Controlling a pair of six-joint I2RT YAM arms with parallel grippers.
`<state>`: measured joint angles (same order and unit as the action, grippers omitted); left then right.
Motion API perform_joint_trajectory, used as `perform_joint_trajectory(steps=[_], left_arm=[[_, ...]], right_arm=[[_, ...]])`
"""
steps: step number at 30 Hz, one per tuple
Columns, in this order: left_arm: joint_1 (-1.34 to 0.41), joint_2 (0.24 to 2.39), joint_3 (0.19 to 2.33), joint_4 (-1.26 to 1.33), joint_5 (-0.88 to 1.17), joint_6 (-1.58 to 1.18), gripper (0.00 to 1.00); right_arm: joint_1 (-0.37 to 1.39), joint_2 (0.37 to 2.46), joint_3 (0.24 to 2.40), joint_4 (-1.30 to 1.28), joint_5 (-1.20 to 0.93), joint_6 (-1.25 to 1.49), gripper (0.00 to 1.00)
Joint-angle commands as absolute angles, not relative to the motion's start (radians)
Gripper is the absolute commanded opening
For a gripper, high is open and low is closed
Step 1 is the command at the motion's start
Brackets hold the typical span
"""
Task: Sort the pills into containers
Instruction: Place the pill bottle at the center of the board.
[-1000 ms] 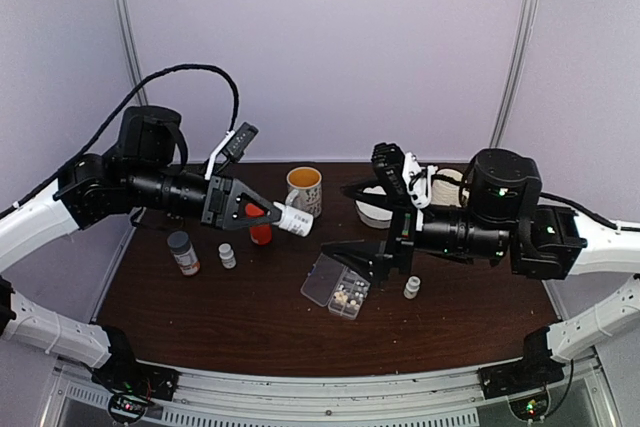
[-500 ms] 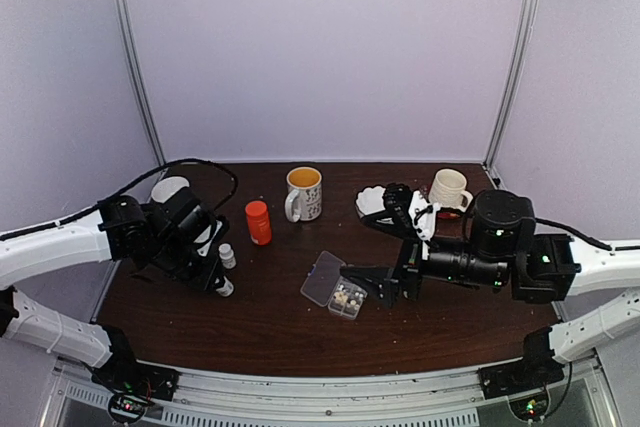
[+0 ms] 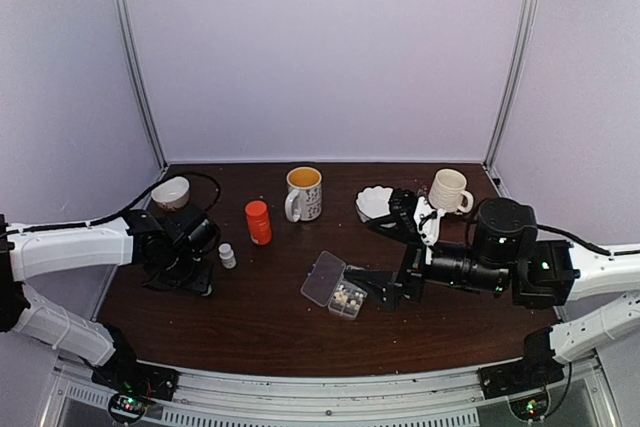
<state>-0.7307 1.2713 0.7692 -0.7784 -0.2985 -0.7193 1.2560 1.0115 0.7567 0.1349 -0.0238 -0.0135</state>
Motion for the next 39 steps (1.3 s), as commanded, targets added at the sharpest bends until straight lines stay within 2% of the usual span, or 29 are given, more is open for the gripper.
perform_joint_trajectory(steps=[1,6,8,9,15,19,21,24,26,29,33,34,39], left_arm=[[-0.715,1.286,0.770,-0.721,-0.357,-0.733,0.17],[-0.714,1.345,0.817,-0.730,-0.312,-0.690,0.30],[-0.715,1.365,0.836,-0.750,-0.308,-0.687,0.50],[-0.715,1.369,0.841,-0.754,-0.304,-0.683,0.56],[-0.715,1.333,0.888,-0.804,-0.278,-0.657,0.65],[-0.726,1.295,0.942,-0.827,-0.192,-0.578,0.66],[-0.742,1.274,0.975,-0.867,-0.230,-0.579,0.69],[-0.757,1.240,1.015,-0.900,-0.279,-0.600,0.79],[-0.765,1.207,1.021,-0.884,-0.287,-0.611,0.96],[-0.773,1.142,0.987,-0.794,-0.256,-0.608,0.97],[-0.773,1.062,0.923,-0.680,-0.241,-0.625,0.98],[-0.773,1.046,0.914,-0.663,-0.245,-0.628,0.98],[-0.773,0.996,0.898,-0.630,-0.236,-0.616,0.97]], right_arm=[[1.251,0.975,0.729,0.166,-0.005,0.000,1.00],[1.249,0.967,0.725,0.147,0.036,0.032,1.00],[1.245,0.972,0.732,0.125,0.050,0.050,1.00],[1.242,0.974,0.733,0.114,0.046,0.056,1.00],[1.213,0.988,0.734,0.017,0.119,0.165,1.00],[1.155,0.992,0.750,-0.160,0.261,0.351,1.00],[1.117,0.983,0.748,-0.262,0.285,0.430,1.00],[1.069,0.978,0.760,-0.394,0.298,0.552,1.00],[1.044,0.993,0.785,-0.483,0.301,0.610,1.00],[1.012,1.039,0.819,-0.588,0.302,0.675,1.00],[0.953,1.106,0.802,-0.587,0.235,0.714,1.00],[0.945,1.121,0.795,-0.567,0.214,0.713,0.98],[0.931,1.235,0.831,-0.575,0.204,0.705,0.73]])
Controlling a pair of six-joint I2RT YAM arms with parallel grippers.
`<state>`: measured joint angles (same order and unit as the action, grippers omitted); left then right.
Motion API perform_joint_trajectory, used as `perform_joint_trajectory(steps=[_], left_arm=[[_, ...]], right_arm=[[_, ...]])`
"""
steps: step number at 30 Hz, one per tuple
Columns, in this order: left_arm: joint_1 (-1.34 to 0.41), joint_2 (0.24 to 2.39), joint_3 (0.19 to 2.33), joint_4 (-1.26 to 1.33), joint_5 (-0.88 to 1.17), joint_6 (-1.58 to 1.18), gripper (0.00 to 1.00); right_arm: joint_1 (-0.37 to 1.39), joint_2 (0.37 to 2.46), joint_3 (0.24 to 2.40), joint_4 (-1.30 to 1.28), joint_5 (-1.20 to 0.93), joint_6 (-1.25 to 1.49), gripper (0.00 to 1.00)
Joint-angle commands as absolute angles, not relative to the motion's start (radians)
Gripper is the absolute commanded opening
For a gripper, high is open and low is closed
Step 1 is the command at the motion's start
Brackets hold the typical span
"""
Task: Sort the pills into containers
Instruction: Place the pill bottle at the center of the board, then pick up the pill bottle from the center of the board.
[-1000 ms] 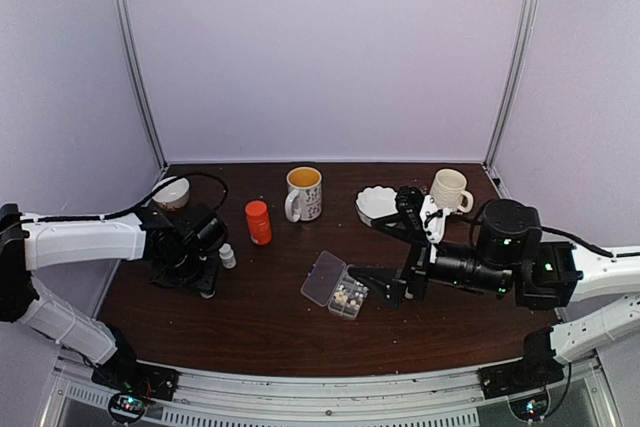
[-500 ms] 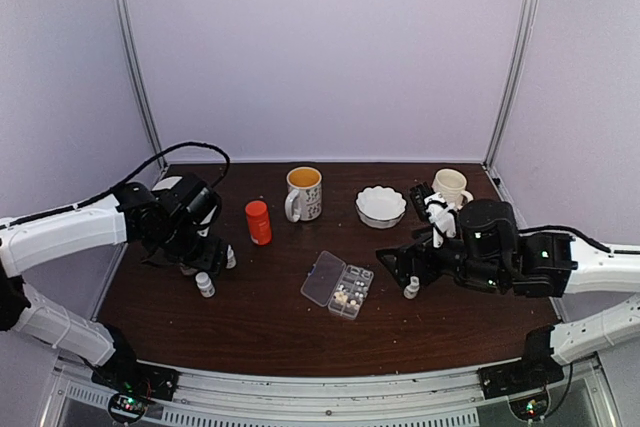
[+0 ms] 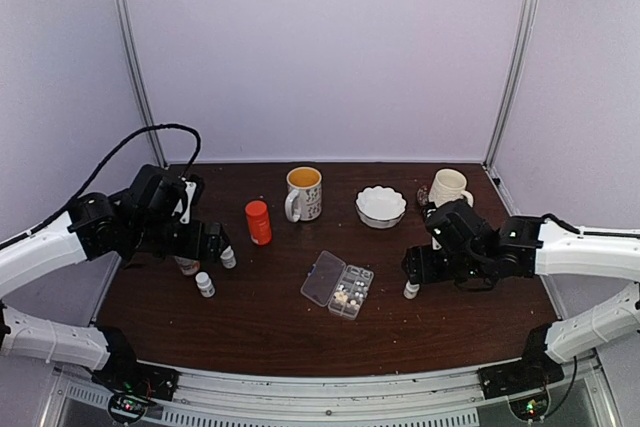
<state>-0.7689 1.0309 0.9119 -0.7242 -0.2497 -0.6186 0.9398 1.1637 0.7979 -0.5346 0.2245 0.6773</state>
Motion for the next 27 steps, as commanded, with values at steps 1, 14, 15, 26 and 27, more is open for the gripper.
perform_joint_trajectory(steps=[1,14,15,26,27], left_arm=[[-0.773,0.981,0.893,-0.613,-0.224,-0.604,0.97],[-0.773,0.662,0.674,-0.396,-0.105,-0.563,0.95],[-0.772,0.648,0.669,-0.394,-0.104,-0.561,0.95],[-0.773,0.616,0.656,-0.414,-0.097,-0.540,0.94],[-0.772,0.610,0.653,-0.414,-0.097,-0.540,0.94]], right_arm=[[0.930,1.265,0.855,-0.589,0.204,0.703,0.70],[0.889,1.444,0.912,-0.619,0.123,0.696,0.49],[0.888,1.453,0.915,-0.624,0.123,0.697,0.46],[0.882,1.477,0.924,-0.660,0.149,0.716,0.51],[0.882,1.471,0.921,-0.660,0.151,0.715,0.51]])
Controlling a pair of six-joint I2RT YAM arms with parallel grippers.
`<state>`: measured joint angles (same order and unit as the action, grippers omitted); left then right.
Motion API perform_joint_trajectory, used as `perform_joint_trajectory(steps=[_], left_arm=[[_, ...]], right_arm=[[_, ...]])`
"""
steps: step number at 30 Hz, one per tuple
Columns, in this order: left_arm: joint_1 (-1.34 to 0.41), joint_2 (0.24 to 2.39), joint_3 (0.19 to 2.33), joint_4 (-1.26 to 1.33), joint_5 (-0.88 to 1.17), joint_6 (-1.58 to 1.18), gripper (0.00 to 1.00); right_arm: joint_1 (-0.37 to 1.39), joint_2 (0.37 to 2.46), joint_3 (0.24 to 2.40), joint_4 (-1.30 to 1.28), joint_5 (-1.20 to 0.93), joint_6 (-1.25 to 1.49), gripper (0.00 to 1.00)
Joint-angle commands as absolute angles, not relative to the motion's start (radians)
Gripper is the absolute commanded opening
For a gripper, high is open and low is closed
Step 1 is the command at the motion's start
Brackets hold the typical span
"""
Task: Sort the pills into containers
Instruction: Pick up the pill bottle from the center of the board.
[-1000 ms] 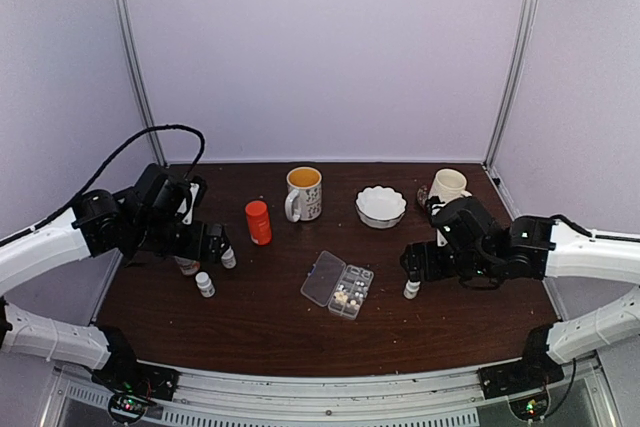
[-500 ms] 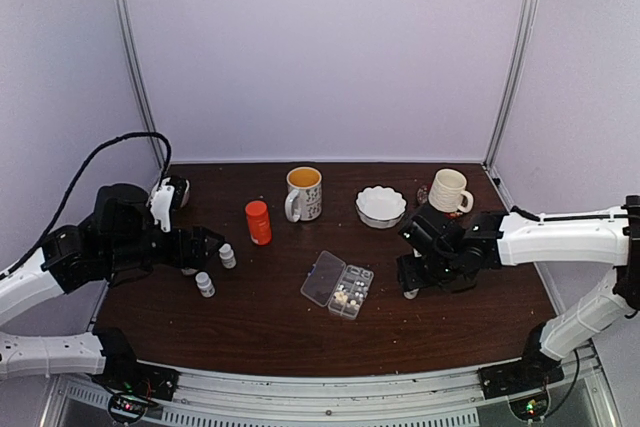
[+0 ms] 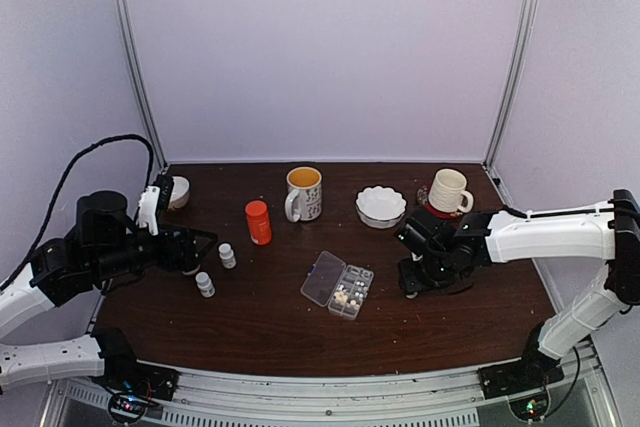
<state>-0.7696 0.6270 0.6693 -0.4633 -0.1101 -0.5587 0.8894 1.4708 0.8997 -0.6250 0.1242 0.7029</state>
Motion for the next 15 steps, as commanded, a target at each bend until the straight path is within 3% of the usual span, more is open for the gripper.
perform_joint_trajectory(steps=[1,15], left_arm=[[-0.773,0.605,0.649,-0.414,-0.099,-0.539,0.94],[-0.773,0.591,0.622,-0.421,-0.094,-0.541,0.94]], right_arm=[[0.882,1.467,0.919,-0.659,0.154,0.716,0.51],[0.882,1.398,0.950,-0.672,0.149,0.695,0.50]])
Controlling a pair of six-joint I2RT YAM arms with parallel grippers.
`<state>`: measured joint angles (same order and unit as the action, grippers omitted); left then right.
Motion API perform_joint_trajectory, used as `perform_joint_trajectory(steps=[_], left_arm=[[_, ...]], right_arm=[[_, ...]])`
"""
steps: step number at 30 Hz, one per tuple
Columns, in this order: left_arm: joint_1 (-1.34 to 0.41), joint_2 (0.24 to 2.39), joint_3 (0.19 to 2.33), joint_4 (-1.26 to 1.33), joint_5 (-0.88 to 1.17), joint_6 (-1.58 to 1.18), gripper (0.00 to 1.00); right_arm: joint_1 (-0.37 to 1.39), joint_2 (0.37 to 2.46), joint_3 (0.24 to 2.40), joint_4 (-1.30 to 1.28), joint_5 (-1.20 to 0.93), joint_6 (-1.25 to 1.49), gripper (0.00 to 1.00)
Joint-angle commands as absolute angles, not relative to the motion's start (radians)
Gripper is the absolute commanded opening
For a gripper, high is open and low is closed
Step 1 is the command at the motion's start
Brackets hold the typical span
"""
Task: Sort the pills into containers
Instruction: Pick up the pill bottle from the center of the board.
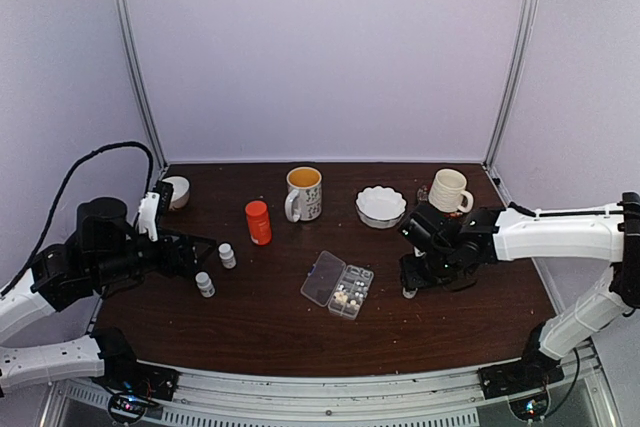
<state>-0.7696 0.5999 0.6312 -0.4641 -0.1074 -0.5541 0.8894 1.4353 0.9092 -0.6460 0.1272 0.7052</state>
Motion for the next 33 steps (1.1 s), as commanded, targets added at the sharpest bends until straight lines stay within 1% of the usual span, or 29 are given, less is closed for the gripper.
perform_joint_trajectory(steps=[1,8,16,21,23,25,26,32,33], left_arm=[[-0.772,0.591,0.621,-0.421,-0.092,-0.541,0.94],[-0.773,0.598,0.619,-0.420,-0.086,-0.543,0.93],[-0.772,0.597,0.618,-0.421,-0.083,-0.545,0.93],[-0.773,0.610,0.620,-0.420,-0.076,-0.546,0.93],[-0.772,0.615,0.621,-0.420,-0.074,-0.546,0.93],[-0.773,0.617,0.623,-0.421,-0.074,-0.546,0.93],[-0.773,0.619,0.622,-0.419,-0.074,-0.546,0.93],[-0.773,0.629,0.630,-0.419,-0.069,-0.545,0.93],[-0.773,0.629,0.630,-0.419,-0.069,-0.545,0.93]], right_arm=[[0.882,1.401,0.951,-0.677,0.153,0.692,0.50],[0.881,1.466,0.940,-0.673,0.163,0.706,0.49],[0.881,1.493,0.925,-0.652,0.184,0.716,0.44],[0.877,1.509,0.912,-0.634,0.182,0.719,0.42],[0.875,1.516,0.910,-0.629,0.178,0.719,0.41],[0.873,1.521,0.907,-0.623,0.174,0.718,0.34],[0.873,1.522,0.907,-0.618,0.171,0.718,0.32],[0.870,1.526,0.908,-0.610,0.164,0.715,0.32],[0.870,1.530,0.909,-0.611,0.165,0.715,0.33]])
